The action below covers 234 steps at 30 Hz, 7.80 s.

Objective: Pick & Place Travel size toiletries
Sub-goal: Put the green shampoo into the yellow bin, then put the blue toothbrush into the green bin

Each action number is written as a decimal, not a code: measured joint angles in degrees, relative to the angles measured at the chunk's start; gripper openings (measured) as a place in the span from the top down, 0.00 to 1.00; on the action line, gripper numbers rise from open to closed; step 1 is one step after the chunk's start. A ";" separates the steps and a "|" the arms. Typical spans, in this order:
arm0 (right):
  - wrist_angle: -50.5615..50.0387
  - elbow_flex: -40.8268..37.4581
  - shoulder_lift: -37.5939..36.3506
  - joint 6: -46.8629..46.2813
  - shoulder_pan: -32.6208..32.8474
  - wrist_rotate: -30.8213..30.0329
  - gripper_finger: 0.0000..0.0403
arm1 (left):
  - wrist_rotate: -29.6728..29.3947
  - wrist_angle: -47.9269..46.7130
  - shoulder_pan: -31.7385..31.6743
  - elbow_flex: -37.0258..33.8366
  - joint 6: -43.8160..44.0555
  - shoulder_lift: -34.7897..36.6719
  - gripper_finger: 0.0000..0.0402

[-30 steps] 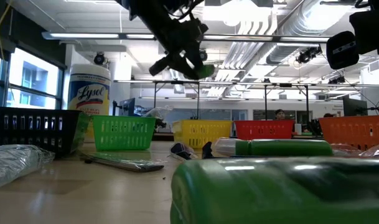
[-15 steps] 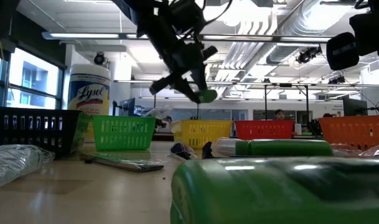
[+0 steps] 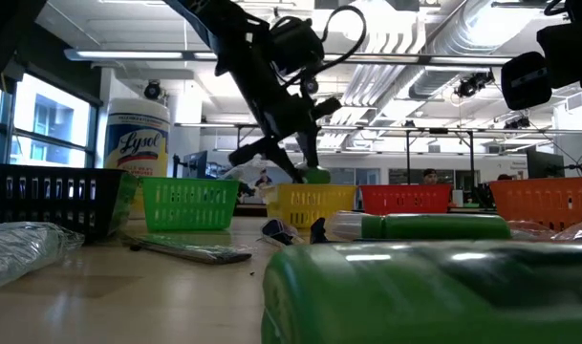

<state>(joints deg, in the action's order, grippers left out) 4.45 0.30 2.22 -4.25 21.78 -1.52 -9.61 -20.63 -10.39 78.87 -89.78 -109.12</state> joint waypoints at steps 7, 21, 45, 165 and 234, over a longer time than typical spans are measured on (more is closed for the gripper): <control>0.00 0.00 -0.02 0.00 0.00 0.00 0.99 | 0.92 0.15 -0.04 0.02 -0.19 -0.77 0.72; 0.41 0.01 0.14 -0.01 -0.02 0.00 0.99 | -1.39 0.77 -0.04 -0.02 -3.00 -4.52 0.72; 0.07 0.02 0.14 -0.02 -0.01 0.00 0.99 | -1.85 0.69 0.01 -0.02 4.73 -4.46 0.49; 5.59 0.02 6.55 -3.96 -0.02 -12.61 0.99 | -1.81 29.93 13.77 -78.20 84.06 95.12 1.00; 21.98 2.29 29.11 -3.03 -0.02 -9.99 0.99 | 15.46 -2.49 43.19 -6.12 79.60 7.93 0.44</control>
<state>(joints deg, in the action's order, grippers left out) 26.43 2.59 31.33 -7.28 21.76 -11.51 5.85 -23.13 32.80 72.75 -10.19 -101.19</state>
